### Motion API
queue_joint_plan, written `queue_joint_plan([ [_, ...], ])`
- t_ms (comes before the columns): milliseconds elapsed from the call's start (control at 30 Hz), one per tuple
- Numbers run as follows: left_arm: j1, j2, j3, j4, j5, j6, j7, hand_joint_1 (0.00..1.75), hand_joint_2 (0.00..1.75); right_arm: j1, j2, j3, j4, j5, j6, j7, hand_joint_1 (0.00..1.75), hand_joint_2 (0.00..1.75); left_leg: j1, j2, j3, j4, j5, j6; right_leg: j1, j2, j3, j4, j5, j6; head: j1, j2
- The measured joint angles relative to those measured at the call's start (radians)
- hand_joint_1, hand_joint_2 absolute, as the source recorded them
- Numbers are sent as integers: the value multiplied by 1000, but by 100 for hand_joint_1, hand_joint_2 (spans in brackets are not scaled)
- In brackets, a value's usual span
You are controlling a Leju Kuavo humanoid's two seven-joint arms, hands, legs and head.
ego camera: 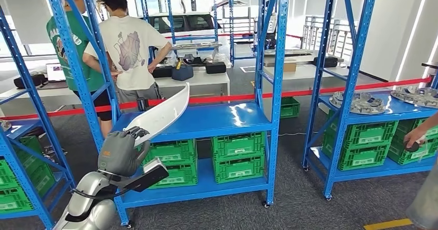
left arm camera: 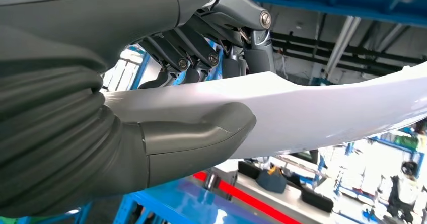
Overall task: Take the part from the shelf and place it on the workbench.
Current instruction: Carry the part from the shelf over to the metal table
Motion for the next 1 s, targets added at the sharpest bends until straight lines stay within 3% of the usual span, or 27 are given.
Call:
queue_joint_plan([
  [33,-1,0,0,0,0,1,-2,175,175,0,1,0,0,0,-2,0,0,0,-5,4,6,-17,1,3,1,-8,1,-3,2,4,0,0],
  [100,-2,0,0,0,0,3,-4,175,175,0,1,0,0,0,-3,0,0,0,-3,-14,7,-28,12,8,1,-24,2,-9,5,15,0,0],
  [167,-3,1,0,0,0,3,-4,175,175,-1,1,0,0,0,-4,0,0,0,4,-32,9,-43,28,17,2,-16,-7,12,-15,25,0,0],
  [267,0,0,0,1,-1,4,-4,175,175,0,-1,0,0,0,-5,0,0,0,7,-58,3,-48,39,27,3,14,-77,176,-103,32,1,0],
  [333,6,0,0,2,-2,5,-5,175,175,0,-3,0,0,0,-5,0,0,0,7,-78,-4,-41,40,28,4,18,-111,255,-123,34,1,0],
  [367,8,0,0,3,-4,6,-6,175,175,0,-3,0,0,0,-5,0,0,0,7,-89,-8,-36,40,27,3,20,-103,240,-106,34,1,0],
  [467,8,2,0,3,-7,10,-11,175,175,0,-5,0,0,0,-3,-1,0,0,8,-120,-20,-14,35,18,-2,54,-8,61,-32,32,1,0],
  [533,5,3,1,3,-11,12,-14,175,175,0,-6,0,0,0,-3,-6,0,0,7,-139,-31,-6,35,7,-3,71,19,5,-26,25,1,0],
  [600,1,9,1,3,-16,12,-12,175,175,-1,-5,0,0,0,-3,-10,0,0,7,-152,-39,-8,39,-5,-3,53,18,3,-22,13,1,0],
  [667,-5,18,2,4,-24,13,-6,175,175,-2,-5,0,0,0,-3,-9,0,0,6,-129,-53,12,25,-17,-5,34,20,-3,-17,0,0,0],
  [700,-10,22,2,5,-27,14,-2,175,175,-2,-5,0,0,0,-2,-9,0,0,6,-106,-71,49,3,-23,-7,25,21,-6,-15,-5,-2,0],
  [767,-17,26,2,9,-35,15,4,175,175,1,-5,0,0,0,-1,-9,0,0,12,-71,-124,168,-56,-34,-7,7,21,-7,-14,-9,-3,0],
  [833,-18,29,3,14,-41,17,9,175,175,1,-6,0,0,0,-1,-9,0,0,20,-61,-164,258,-83,-42,-7,-15,20,-7,-15,-10,-4,0],
  [867,-18,31,3,16,-44,19,11,175,175,1,-6,0,0,0,-1,-9,0,0,24,-58,-159,252,-71,-43,-7,-27,20,-7,-15,-10,-4,0],
  [900,-20,32,5,17,-47,21,13,175,175,0,-6,0,0,0,-1,-9,0,0,25,-52,-135,208,-45,-43,-7,-38,21,-7,-15,-9,-4,0],
  [933,-23,34,7,18,-50,24,15,175,175,0,-6,0,0,0,-1,-9,0,0,25,-39,-96,137,-13,-41,-7,-49,22,-7,-15,-8,-3,0],
  [1000,-34,35,13,18,-54,28,19,175,175,-1,-6,0,0,0,-1,-9,0,0,17,-1,-32,15,23,-32,-4,-70,24,-7,-16,0,-3,0],
])
